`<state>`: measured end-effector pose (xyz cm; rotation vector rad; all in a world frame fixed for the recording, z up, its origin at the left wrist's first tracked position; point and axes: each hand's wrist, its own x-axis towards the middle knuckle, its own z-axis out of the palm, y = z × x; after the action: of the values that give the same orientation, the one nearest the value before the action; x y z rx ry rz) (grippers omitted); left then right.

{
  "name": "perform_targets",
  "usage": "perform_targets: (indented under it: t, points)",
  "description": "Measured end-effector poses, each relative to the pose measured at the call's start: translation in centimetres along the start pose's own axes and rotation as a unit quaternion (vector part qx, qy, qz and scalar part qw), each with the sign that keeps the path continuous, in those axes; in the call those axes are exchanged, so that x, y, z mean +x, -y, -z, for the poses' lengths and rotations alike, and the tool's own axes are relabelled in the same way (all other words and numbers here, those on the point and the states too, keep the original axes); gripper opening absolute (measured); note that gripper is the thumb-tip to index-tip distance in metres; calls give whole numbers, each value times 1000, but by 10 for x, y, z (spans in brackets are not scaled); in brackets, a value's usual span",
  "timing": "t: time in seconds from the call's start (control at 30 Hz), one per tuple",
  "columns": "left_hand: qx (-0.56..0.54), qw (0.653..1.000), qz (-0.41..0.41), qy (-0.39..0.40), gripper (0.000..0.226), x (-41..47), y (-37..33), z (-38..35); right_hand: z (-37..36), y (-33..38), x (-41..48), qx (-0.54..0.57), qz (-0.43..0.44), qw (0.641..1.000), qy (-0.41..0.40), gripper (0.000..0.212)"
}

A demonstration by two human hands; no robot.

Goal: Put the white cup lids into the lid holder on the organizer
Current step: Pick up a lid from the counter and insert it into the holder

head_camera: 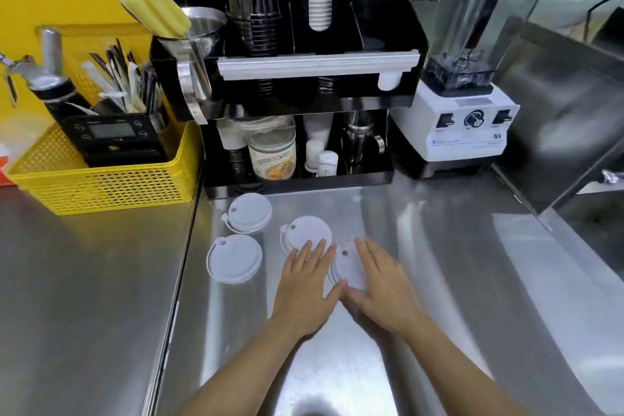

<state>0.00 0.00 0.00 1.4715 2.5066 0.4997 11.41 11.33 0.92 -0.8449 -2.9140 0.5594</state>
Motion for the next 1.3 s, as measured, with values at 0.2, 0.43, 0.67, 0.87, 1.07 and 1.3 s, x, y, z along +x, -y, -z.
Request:
perform_targets:
  t: [0.2,0.43,0.67,0.87,1.07,1.3]
  points:
    - [-10,999,-30,12,74,-7,-4,-9,-14,-5,-4,29,-40,998,-28,86]
    - [-127,991,-29,-20,52,1,-17,11,15,-3,3,99,-30,991,-80,80]
    - [-167,973,-102,-125,63,46,-42,82,86,4,36,130,23,970,-202,71]
    - [-130,950,-186,-216,61,94,-74,162,184,21,61,147,74,944,-287,74]
    - [-110,932,-228,-258,48,144,-103,231,261,28,96,155,106,923,-337,65]
    - [-200,930,-195,-240,41,203,-117,273,312,23,144,158,120,942,-270,65]
